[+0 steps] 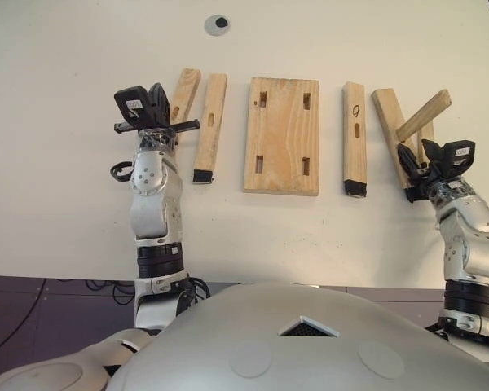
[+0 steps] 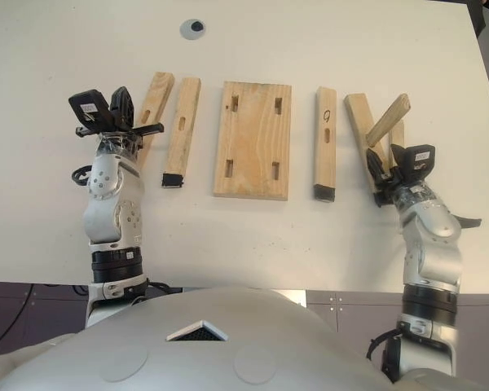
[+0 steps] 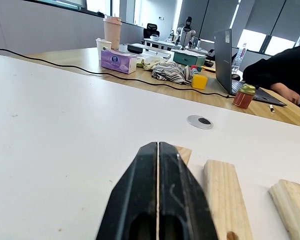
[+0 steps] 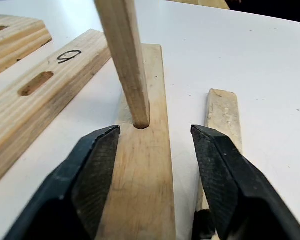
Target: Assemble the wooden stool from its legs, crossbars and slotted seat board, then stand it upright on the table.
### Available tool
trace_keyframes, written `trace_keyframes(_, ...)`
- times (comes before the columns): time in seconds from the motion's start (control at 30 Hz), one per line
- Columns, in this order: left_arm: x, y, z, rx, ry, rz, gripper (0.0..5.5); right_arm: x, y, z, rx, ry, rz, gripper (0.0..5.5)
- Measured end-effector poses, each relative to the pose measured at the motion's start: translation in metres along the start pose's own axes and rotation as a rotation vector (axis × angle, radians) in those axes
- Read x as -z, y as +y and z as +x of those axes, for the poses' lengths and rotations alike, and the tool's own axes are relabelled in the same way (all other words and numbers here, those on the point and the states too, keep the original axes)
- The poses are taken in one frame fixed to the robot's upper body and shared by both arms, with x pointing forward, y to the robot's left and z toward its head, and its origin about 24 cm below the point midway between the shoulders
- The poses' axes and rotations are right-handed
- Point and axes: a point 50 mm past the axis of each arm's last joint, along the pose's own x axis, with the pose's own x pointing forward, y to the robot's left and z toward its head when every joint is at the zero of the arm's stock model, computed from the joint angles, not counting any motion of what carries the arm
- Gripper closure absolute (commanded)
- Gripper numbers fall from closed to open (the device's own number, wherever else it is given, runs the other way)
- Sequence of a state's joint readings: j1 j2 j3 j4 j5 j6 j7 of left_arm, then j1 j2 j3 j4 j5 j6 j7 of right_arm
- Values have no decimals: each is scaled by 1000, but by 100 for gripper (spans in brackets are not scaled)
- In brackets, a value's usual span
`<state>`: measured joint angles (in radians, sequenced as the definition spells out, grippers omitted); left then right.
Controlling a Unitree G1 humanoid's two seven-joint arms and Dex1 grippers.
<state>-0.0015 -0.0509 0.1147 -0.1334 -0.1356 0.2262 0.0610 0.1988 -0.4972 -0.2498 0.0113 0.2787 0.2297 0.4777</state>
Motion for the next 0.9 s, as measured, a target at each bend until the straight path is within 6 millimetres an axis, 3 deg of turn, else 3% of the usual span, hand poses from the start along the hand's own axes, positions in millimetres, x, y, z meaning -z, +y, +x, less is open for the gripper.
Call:
trace_keyframes(0.13, 6, 2, -10, -53, 2, -12, 550, -6, -7, 9, -89, 43, -11, 175)
trace_keyframes(0.43, 7, 2, -15, -97, -27, -5, 550, -8, -27, 10, -216, 163, -50, 171)
trace_keyframes(0.83, 13, 4, -21, -125, -16, 3, 550, -7, -30, 9, -277, 244, -58, 344)
trace_keyframes(0.9, 14, 3, -22, -123, -13, 6, 550, -9, -28, 10, -273, 249, -59, 345)
